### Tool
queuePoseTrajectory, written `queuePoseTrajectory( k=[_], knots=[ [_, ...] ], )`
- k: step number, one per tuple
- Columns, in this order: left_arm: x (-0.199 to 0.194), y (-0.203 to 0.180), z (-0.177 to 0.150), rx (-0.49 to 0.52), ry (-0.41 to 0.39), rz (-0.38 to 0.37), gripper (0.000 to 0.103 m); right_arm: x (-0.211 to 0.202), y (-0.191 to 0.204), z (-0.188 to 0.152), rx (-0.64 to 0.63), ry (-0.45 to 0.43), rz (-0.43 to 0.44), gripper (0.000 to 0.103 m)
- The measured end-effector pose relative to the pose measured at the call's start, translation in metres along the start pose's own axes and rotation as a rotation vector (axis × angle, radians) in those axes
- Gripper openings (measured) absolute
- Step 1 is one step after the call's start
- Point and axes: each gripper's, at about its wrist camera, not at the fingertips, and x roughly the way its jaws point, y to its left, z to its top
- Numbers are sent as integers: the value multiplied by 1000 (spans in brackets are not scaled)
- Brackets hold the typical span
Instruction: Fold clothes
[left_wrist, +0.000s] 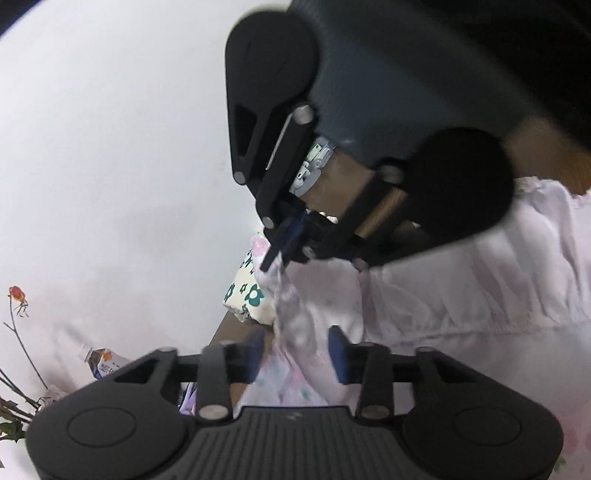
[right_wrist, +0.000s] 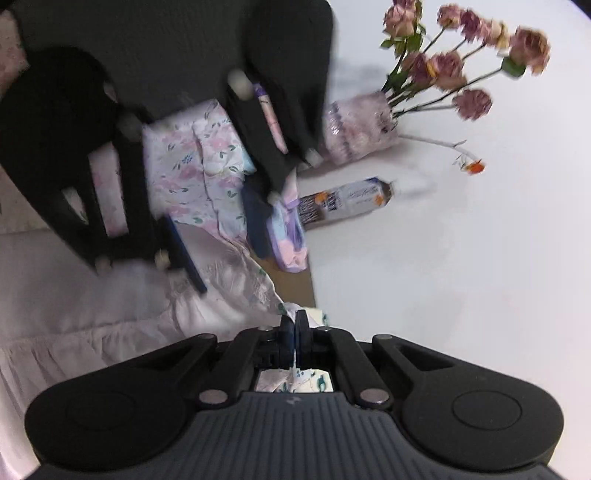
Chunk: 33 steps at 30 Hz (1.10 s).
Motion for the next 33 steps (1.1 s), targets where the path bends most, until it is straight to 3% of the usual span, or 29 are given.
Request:
queuePoseTrajectory(
  k=[2,4,8,9,10,12,14,20,21,23,24,27,33],
  knots=[
    [14,1,3,17,36,8,39,-3,5,1,-12,-8,-13,0],
    [26,4,2,8,75,4,9,-3,4,-3,26,-7,2,0],
    [37,13,-2,-33,92,58,8,1,-12,-22,212,21,116,8],
    [38,14,-2,-30,86,79,8,2,-15,-27,259,28,145,19],
    [39,14,-2,-23,80,92,8,5,-22,-34,326,42,172,42],
    [43,13,-1,-4,81,103,8,15,-36,-50,465,62,219,49],
    [45,8,0,24,75,121,8,28,-53,-63,618,74,269,49],
    [58,-12,-3,99,84,131,9,60,-66,-79,810,112,379,46],
    [61,-18,-4,112,96,124,11,62,-57,-78,794,146,368,45],
    [68,-25,-6,122,116,109,11,68,-41,-76,762,216,337,34],
    [72,-26,-7,121,125,101,11,72,-37,-78,773,241,333,22],
    [78,-28,-9,123,134,85,11,73,-40,-92,890,270,337,8],
    [95,-34,-12,145,146,95,10,82,-54,-134,1163,320,374,10]
  ],
)
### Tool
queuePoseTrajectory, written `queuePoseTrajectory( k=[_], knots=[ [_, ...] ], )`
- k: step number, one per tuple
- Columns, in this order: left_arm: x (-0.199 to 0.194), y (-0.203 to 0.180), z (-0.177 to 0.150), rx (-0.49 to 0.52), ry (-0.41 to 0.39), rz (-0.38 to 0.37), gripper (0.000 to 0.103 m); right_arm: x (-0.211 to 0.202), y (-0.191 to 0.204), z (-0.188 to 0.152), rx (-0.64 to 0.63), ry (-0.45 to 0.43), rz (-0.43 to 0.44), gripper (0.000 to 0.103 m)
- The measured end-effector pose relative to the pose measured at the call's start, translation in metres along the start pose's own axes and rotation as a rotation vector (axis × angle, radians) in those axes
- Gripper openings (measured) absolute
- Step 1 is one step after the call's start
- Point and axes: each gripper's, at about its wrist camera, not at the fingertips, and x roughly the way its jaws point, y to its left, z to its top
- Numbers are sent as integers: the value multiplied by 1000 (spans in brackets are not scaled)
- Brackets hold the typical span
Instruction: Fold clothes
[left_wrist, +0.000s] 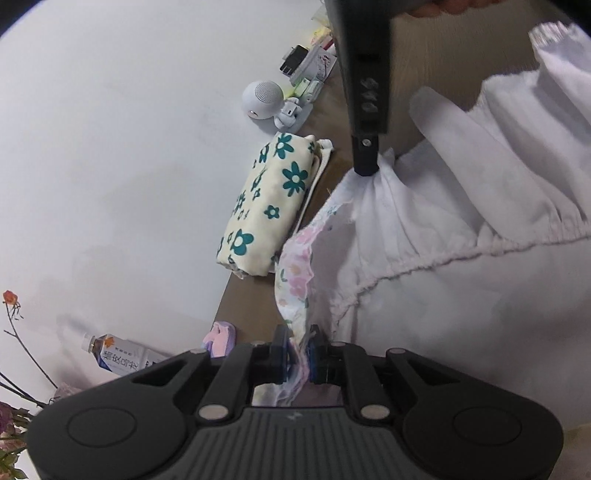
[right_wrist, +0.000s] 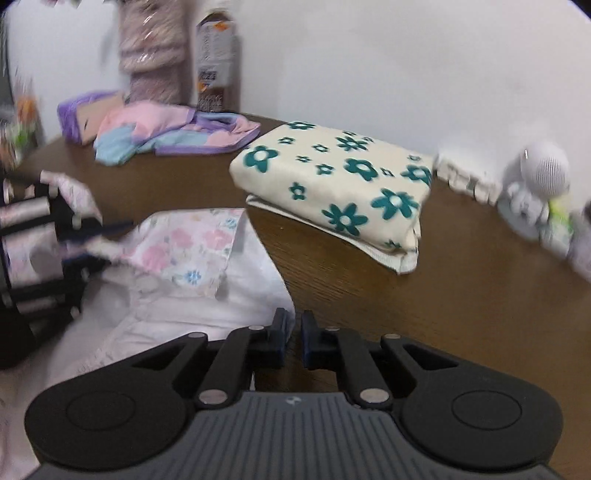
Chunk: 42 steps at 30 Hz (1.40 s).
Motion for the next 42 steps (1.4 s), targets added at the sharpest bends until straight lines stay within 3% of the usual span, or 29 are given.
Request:
queuePoseTrajectory(
  k=[2,5,10,13,17,21,25,27,29,32,34,38,39,41,42],
  knots=[
    [-35,0,-11,-5,-1,10,11,-6,-3,0,18,-20,1,12],
    [-50,-3,-9,-17,-15,11,16,-26,2,2,1,-88,12,15],
    [-77,18,-6,-97,-80,-2,41,-54,10,4,-21,-173,36,17],
    [-96,28,-6,-152,-115,-53,41,-55,18,6,-25,-181,75,24],
    [-95,32,-14,-206,-63,-156,41,-49,38,18,-47,-208,157,24],
    [-104,56,-34,-392,-33,-215,41,-26,66,27,-128,-161,174,24],
    [-126,85,-72,-562,9,-203,43,6,72,17,-144,-58,135,24],
    [-130,96,-92,-599,56,-172,45,3,72,13,-135,-74,137,24],
    [-124,101,-112,-597,140,-121,45,-9,73,12,-141,-111,143,25],
    [-100,110,-134,-584,217,-101,45,-30,83,13,-229,-149,160,36],
    [-83,116,-146,-568,241,-119,45,-38,96,15,-344,-159,152,49],
    [-51,119,-160,-563,252,-209,45,-14,126,26,-573,-72,122,49],
    [-47,120,-161,-573,237,-220,41,-4,130,29,-599,-50,124,49],
    [-42,122,-162,-604,211,-250,4,14,137,37,-621,-20,119,47],
    [-42,122,-162,-625,199,-269,0,20,137,42,-606,-17,121,37]
  ],
)
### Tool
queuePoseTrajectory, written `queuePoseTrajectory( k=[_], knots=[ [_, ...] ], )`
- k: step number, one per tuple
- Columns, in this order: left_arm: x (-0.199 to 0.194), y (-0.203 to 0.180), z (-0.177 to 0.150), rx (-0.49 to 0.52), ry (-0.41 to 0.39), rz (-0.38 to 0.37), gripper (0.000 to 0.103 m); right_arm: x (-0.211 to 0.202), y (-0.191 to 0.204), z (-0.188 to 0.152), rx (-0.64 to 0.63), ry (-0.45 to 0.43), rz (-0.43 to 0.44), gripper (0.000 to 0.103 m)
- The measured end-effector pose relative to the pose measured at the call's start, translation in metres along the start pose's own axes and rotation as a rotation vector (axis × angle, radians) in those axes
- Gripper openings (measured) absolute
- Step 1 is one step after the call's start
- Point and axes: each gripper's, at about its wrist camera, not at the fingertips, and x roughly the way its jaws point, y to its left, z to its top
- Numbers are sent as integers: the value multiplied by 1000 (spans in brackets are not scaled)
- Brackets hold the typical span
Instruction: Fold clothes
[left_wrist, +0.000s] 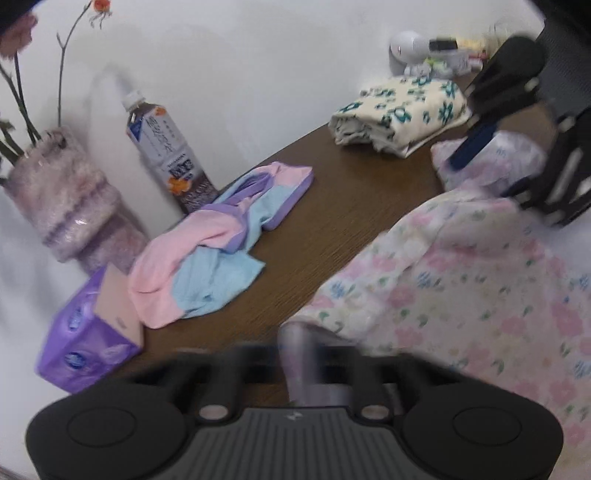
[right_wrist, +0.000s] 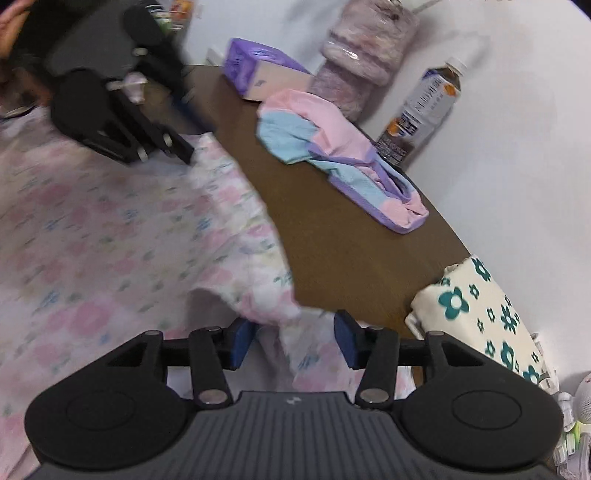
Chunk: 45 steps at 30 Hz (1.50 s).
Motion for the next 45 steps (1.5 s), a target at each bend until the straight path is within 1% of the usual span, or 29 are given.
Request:
queuePoseTrajectory(
  k=[1,2,4,7,9,11,12,13,14,16,18,20,22,23,25,27,28,29,30,31,34,35,36,37,39,41,42,44,45],
  knots=[
    [-3,0,-1,-11,-21,-5,0,5,-3,3,17,1,3,14],
    [-9,-3,-4,-2,-44,22,0,9,-6,5,33,1,6,10],
    [-22,-9,-9,18,-89,77,0,14,-7,7,42,-10,-47,9],
    [-38,-18,-19,48,-146,174,0,19,6,2,-28,-72,-201,10],
    [-42,-22,-22,55,-150,218,0,25,14,0,-71,-104,-263,10],
    [-39,-24,-24,60,-132,249,0,30,18,1,-88,-115,-287,11],
    [-33,-22,-24,50,-114,261,0,32,20,2,-96,-120,-298,16],
    [-28,-20,-24,41,-96,273,1,36,20,3,-95,-109,-316,26],
    [-22,-19,-25,36,-77,279,1,40,19,4,-98,-85,-326,30],
    [-12,-15,-26,27,-38,291,8,38,15,3,-76,-86,-329,31],
    [-15,-15,-30,27,-36,292,9,22,9,-3,-17,-93,-302,32],
    [-24,-15,-35,24,-44,288,12,3,2,-11,51,-93,-267,32],
    [-38,-16,-38,8,-58,249,20,-13,-4,-21,134,-87,-187,32],
    [-44,-18,-39,-9,-60,201,22,-21,-7,-26,176,-83,-145,32],
    [-57,-20,-41,-42,-63,104,26,-33,-12,-34,297,-79,-13,32],
    [-68,-25,-44,-72,-51,9,27,-41,-12,-40,390,-90,104,32],
    [-73,-28,-46,-86,-45,-38,30,-42,-8,-41,406,-88,145,33],
    [-74,-29,-48,-109,-25,-59,32,-42,-4,-42,419,-85,185,34],
    [-76,-30,-51,-131,-5,-79,35,-41,0,-43,423,-77,205,34],
    [-77,-31,-54,-153,15,-100,35,-39,4,-43,427,-68,221,34],
    [-83,-28,-64,-211,26,-93,37,-34,13,-45,441,-55,248,33],
    [-84,-26,-67,-229,28,-91,36,-33,15,-45,443,-58,246,29],
    [-85,-25,-68,-241,31,-108,19,-34,16,-45,450,-55,261,8],
    [-87,-25,-70,-253,35,-126,1,-34,16,-45,457,-52,278,0],
    [-93,-26,-72,-237,45,-128,0,-40,20,-47,474,-50,333,0],
    [-99,-29,-75,-213,56,-120,0,-53,26,-51,466,-66,355,0],
    [-105,-28,-78,-219,55,-116,0,-59,27,-53,473,-68,365,0],
    [-117,-23,-84,-260,36,-95,5,-67,31,-59,482,-64,372,1],
    [-125,-19,-88,-283,31,-70,10,-70,33,-63,494,-57,357,3]
  ],
)
